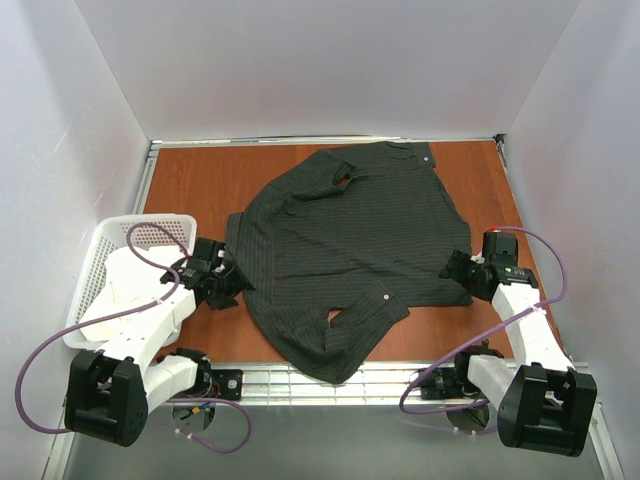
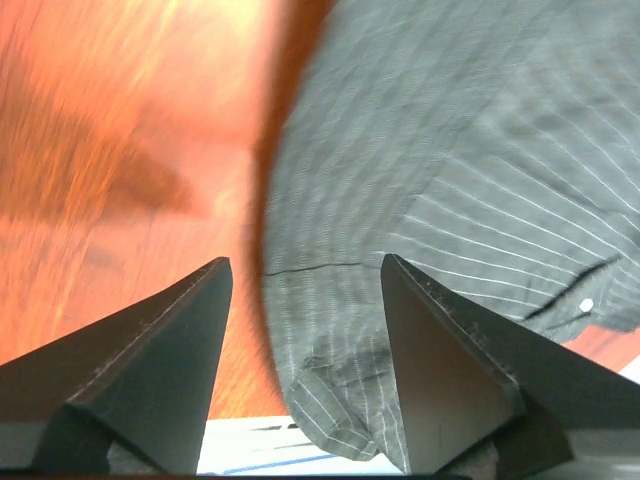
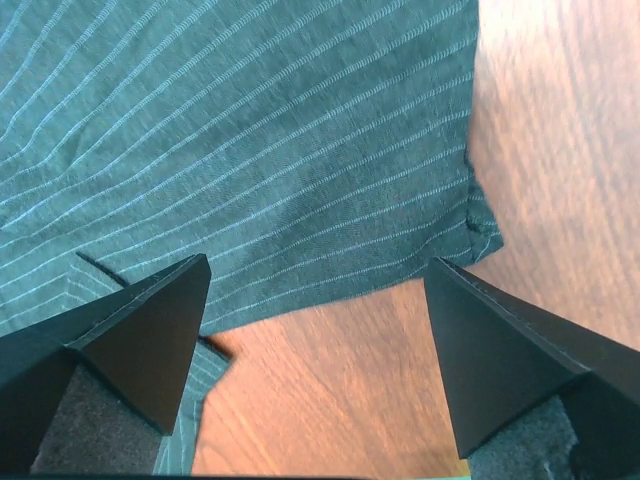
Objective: Fold and stack the long sleeve shirts
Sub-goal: Flatten the shirt out
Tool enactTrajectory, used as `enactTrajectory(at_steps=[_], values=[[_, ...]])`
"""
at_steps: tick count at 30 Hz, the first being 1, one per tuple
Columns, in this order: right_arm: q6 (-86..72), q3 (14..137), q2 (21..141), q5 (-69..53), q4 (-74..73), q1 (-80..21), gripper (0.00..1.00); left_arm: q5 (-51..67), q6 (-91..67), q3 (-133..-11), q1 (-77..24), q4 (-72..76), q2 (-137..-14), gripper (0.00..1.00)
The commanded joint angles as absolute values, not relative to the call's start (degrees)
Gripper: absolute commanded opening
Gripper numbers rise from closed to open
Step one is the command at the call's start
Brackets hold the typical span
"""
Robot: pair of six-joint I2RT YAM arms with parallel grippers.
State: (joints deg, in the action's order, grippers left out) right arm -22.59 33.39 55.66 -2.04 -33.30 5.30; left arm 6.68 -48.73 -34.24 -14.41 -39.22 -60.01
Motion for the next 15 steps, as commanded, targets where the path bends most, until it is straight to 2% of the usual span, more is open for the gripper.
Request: enactTrajectory(at_steps=[1, 4, 5, 7, 10, 15], values=[[-24.4, 32.9, 57.3, -7.3, -35.5, 8.2, 0.82, 7.9, -55.6, -30.8, -14.3, -40.4, -58.8, 0.57], [-23.1, 33.0, 58.8, -6.8, -35.5, 9.4, 0.77, 9.0, -56.3, -29.8, -14.3, -39.5, -60.3, 0.56], [-21.9, 33.9, 58.5, -7.9, -35.4, 9.4, 0.69, 9.5, -55.8, -29.7, -14.3, -39.1, -61.6, 0.56], [-18.1, 34.8, 57.6, -9.9, -34.3, 8.8, 0.60, 9.6, -55.1, -29.8, -14.3, -38.1, -62.8, 0.56], [-16.5, 37.4, 58.1, -11.0, -36.1, 3.2, 0.57, 10.2, -55.0, -29.8, -14.4, -36.7, -64.1, 0.53], [-19.3, 38.1, 59.3, -10.1, -35.3, -12.6, 0.55, 10.1, -55.1, -28.4, -14.4, -35.2, -64.2, 0.47]])
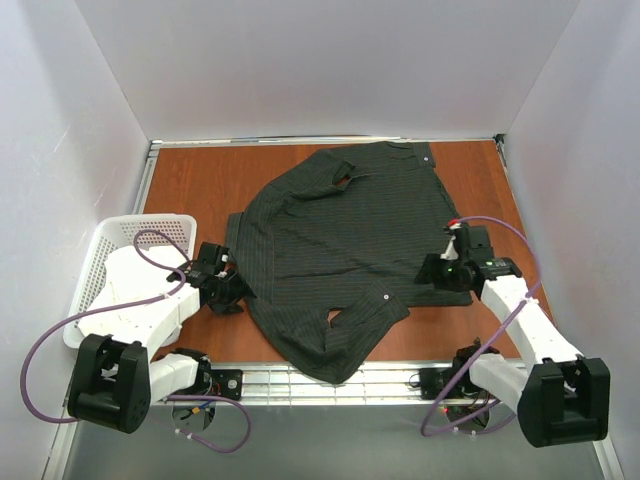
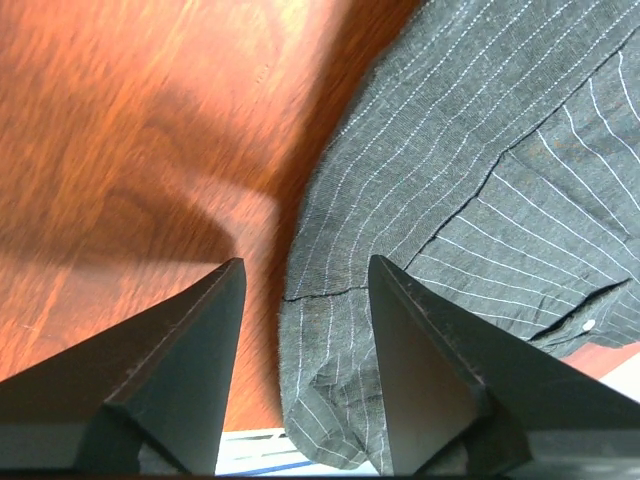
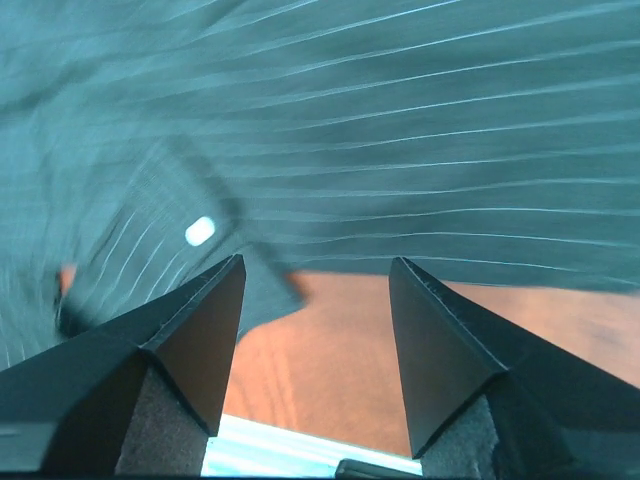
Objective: Fold and stack the long sleeve shirts
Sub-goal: Flatten the shirt out
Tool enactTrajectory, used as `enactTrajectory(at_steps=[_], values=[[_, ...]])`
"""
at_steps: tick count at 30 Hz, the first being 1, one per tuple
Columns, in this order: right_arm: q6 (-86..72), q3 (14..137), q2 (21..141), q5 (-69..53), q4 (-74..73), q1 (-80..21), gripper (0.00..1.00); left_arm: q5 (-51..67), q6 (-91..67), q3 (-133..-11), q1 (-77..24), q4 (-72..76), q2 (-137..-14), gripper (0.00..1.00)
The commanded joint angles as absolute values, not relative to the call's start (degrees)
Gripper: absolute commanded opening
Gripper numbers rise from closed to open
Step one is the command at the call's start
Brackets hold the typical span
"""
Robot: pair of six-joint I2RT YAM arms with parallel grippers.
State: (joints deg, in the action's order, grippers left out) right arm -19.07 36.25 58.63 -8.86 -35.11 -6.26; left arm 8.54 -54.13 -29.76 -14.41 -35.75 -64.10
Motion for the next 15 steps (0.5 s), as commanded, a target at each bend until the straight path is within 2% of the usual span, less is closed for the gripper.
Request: enactTrajectory(at_steps=[1, 8, 11, 15], values=[[-20.3, 38.1, 60.3, -9.8, -33.8, -14.9, 0.53, 10.1, -55.1, -28.2, -14.4, -35.2, -64.2, 0.46], [-27.1, 40.6, 69.3, -5.9, -30.9, -36.5, 0.48, 9.9, -55.0, -28.8, -14.4, -33.6, -63.9, 0.43], [-31.2, 39.4, 72.1, -5.5, -31.4, -39.0, 0.43, 9.6, -55.0, -29.1, -14.4, -33.4, -63.6, 0.43], [-35.9, 34.1, 70.8, -4.8, -32.3, -39.0, 0.41, 9.6, -55.1, -28.8, -14.4, -33.5, -62.7, 0.43]])
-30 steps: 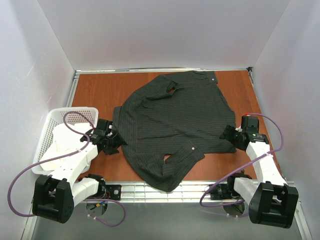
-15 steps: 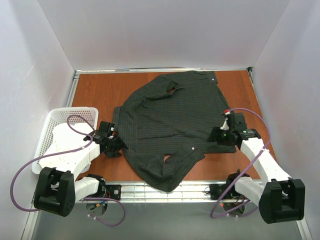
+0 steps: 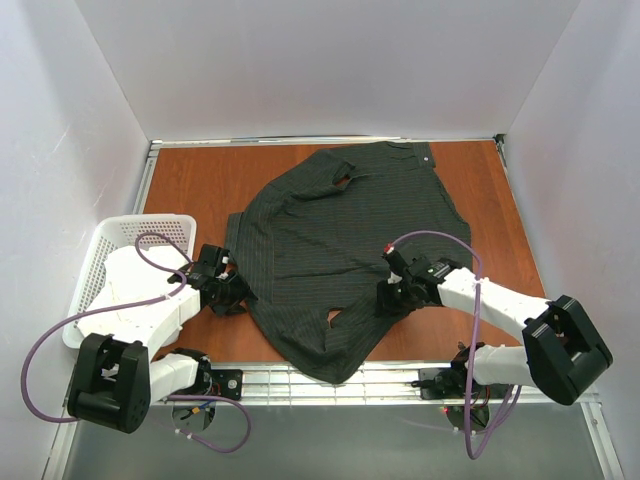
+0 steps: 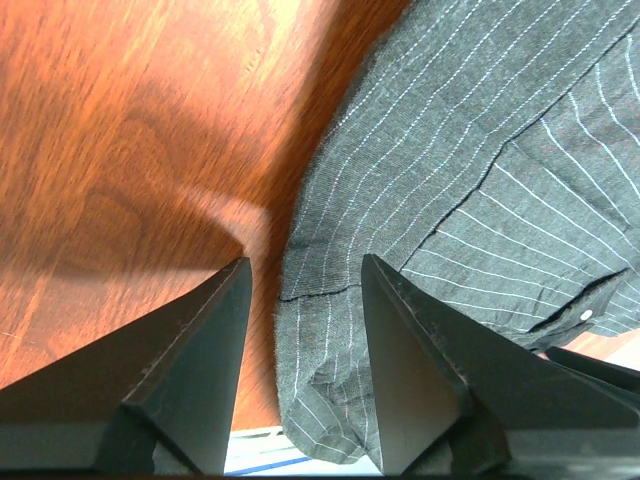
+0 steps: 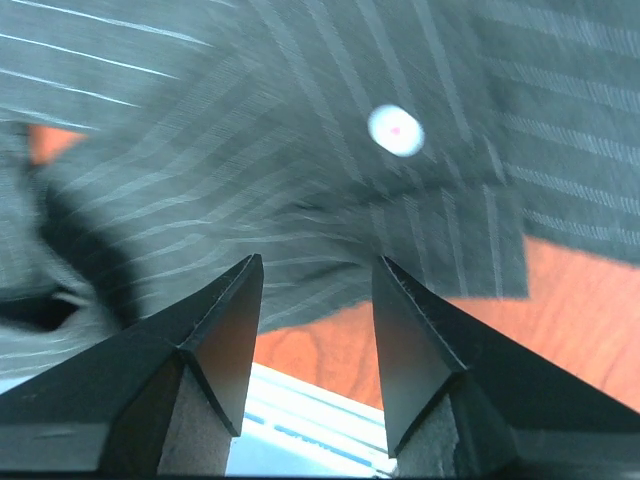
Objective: Fold and stack the long sleeve shirts
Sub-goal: Flatten the shirt out
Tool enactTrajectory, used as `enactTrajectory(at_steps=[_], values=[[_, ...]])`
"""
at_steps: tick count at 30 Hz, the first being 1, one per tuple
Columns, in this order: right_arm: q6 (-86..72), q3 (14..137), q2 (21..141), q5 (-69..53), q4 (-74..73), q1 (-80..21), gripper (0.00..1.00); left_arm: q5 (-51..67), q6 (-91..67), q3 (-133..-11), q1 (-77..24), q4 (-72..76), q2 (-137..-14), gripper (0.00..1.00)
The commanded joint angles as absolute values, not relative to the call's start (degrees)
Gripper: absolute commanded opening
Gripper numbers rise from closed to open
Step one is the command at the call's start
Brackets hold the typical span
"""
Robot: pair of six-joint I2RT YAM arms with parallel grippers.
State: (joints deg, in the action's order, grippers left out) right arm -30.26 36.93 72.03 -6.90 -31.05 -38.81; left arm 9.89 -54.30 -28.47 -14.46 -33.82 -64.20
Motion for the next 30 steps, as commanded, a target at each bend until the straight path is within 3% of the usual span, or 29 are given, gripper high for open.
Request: enactTrajectory(at_steps=[1, 9, 17, 23, 25, 28, 30], values=[[-37.0, 33.1, 69.7, -4.6, -32.7, -39.1, 0.42, 9.5, -55.2, -28.7, -14.4, -33.4, -62.5, 0.43], [-43.3, 21.8, 62.1, -10.4, -36.7, -39.1, 0.45, 8.5, -55.5, -28.9, -14.4, -32.9, -62.4, 0.43], [-45.4, 20.1, 49.2, -12.4, -48.5, -39.8, 0.47, 8.9, -55.8, -28.7, -14.4, -31.3, -63.6, 0.43], [-42.9, 29.1, 49.1, -6.9, -49.5, -39.6, 0.49, 10.3, -55.2, -28.9, -14.4, -31.6, -63.2, 0.43], [-40.0, 33.0, 53.1, -3.3, -49.8, -38.5, 0.56, 10.8, -54.8, -28.9, -14.4, -32.0, -62.9, 0.43], [-35.4, 37.7, 57.9, -0.5, -49.4, -31.1, 0.65, 10.9, -54.4, -28.5, -14.4, -32.6, -62.5, 0.43], [-29.8, 39.5, 58.9, -1.1, -48.5, -19.6, 0.58, 11.2, -54.1, -28.3, -14.4, -32.7, -62.8, 0.42]])
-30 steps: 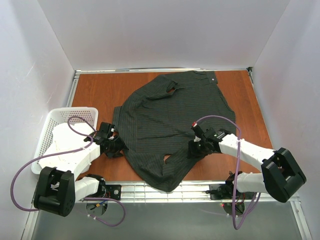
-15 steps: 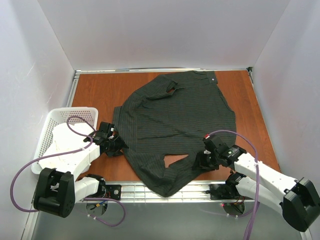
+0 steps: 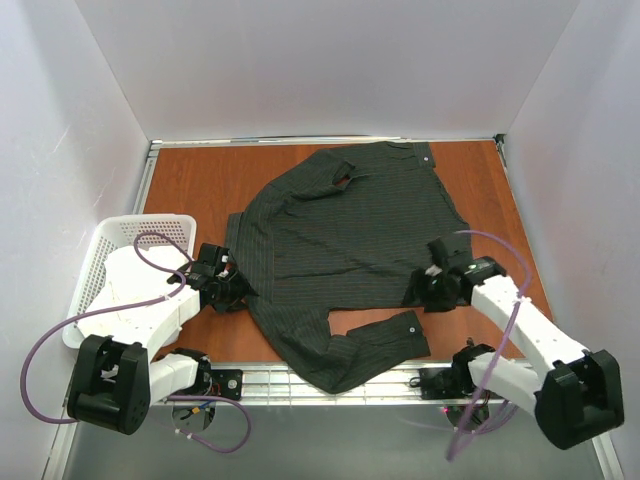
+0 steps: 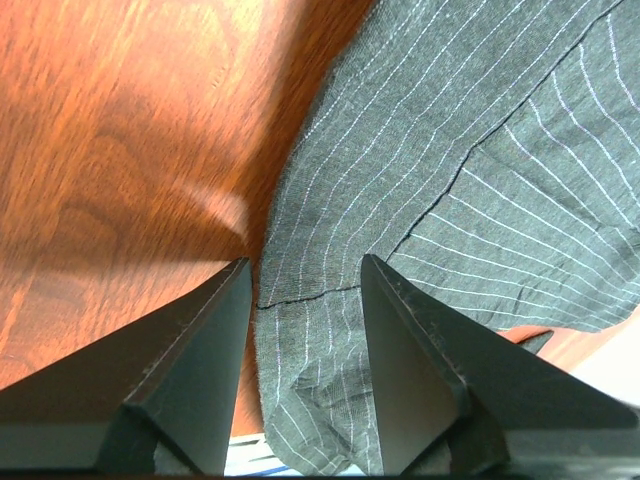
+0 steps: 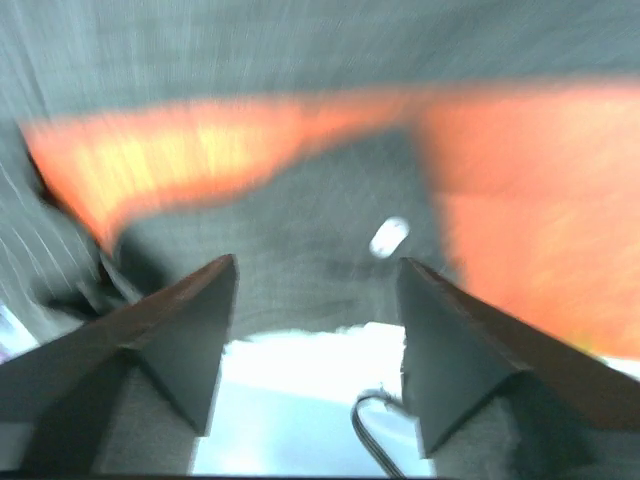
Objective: Fold and stack the long sleeve shirts
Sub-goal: Flatten the shirt out
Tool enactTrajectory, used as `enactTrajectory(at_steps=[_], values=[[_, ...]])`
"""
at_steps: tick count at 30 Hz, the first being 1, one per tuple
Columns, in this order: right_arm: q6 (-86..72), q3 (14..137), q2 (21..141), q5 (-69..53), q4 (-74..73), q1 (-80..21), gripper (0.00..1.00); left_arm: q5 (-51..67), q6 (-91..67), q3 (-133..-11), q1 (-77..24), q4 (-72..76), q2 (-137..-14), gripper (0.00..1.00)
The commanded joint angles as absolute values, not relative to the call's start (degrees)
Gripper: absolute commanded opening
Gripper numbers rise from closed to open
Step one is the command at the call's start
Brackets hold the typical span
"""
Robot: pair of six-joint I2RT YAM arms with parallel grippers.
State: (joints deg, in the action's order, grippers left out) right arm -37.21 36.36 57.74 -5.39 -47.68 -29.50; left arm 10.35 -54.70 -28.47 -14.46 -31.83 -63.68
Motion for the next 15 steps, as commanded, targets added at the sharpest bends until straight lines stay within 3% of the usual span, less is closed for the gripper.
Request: enactTrajectory(at_steps=[1, 3, 7, 15], values=[[-28.2, 39.9, 58.8, -2.1, -47.4, -11.6, 0.57, 11.3, -53.5, -28.2, -14.4, -32.8, -62.9, 0.42], [-24.6, 40.9, 58.6, -2.2, -46.7, -4.5, 0.57, 11.9, -53.2, -27.9, -14.4, -32.8, -63.3, 0.41], [-21.2, 38.4, 59.1, -4.3, -45.6, 11.7, 0.68, 12.9, -52.7, -27.2, -14.4, -33.0, -63.2, 0.41], [-27.4, 31.8, 57.6, -3.3, -40.0, 20.9, 0.67, 15.3, -51.8, -26.0, -14.5, -32.2, -63.6, 0.39]])
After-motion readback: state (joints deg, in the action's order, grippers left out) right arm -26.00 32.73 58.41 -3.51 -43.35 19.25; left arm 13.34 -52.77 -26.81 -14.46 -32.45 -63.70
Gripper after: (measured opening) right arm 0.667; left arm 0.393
